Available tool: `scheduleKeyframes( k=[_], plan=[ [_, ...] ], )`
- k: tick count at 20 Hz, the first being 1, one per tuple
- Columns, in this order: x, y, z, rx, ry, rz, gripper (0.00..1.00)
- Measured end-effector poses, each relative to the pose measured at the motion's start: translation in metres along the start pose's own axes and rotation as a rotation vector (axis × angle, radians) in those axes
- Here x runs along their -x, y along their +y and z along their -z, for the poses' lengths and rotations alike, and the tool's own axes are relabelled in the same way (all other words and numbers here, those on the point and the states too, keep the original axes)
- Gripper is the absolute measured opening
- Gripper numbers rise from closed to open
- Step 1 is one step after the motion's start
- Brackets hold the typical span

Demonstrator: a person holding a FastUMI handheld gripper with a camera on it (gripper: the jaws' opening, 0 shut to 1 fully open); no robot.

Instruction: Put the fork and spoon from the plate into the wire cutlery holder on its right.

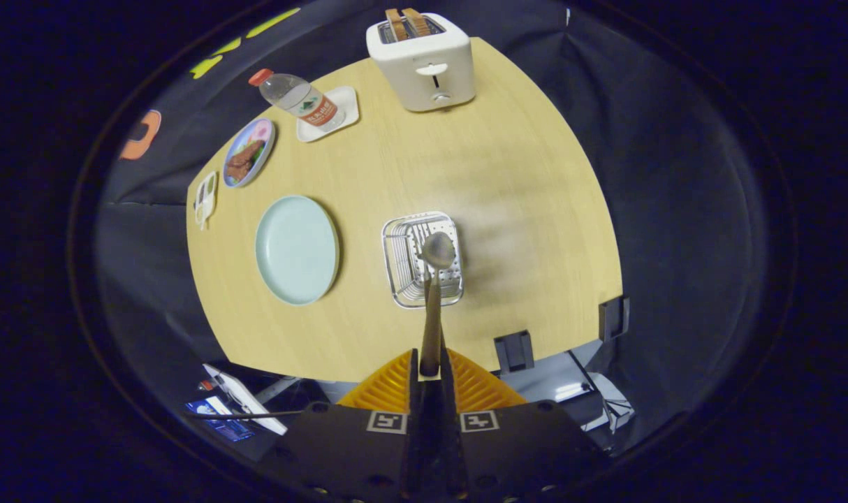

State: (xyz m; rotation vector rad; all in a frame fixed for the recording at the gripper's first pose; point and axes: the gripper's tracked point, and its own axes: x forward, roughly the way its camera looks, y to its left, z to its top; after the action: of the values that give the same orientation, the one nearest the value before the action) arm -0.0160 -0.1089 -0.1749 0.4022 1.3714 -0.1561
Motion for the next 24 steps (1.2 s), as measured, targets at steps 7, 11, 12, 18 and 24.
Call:
scheduleKeyframes(
  k=[7, 11, 12, 18, 24],
  plan=[
    [0.012, 0.01, -0.015, 0.034, -0.121, -0.018, 0.51],
    [0.029, 0.022, -0.029, 0.084, -0.265, -0.017, 0.76],
    [0.035, 0.026, -0.036, 0.099, -0.317, -0.017, 0.83],
    [0.096, 0.046, -0.062, 0.229, -0.705, 0.005, 0.89],
    [0.153, 0.076, -0.047, 0.297, -1.013, -0.044, 0.9]
  ],
)
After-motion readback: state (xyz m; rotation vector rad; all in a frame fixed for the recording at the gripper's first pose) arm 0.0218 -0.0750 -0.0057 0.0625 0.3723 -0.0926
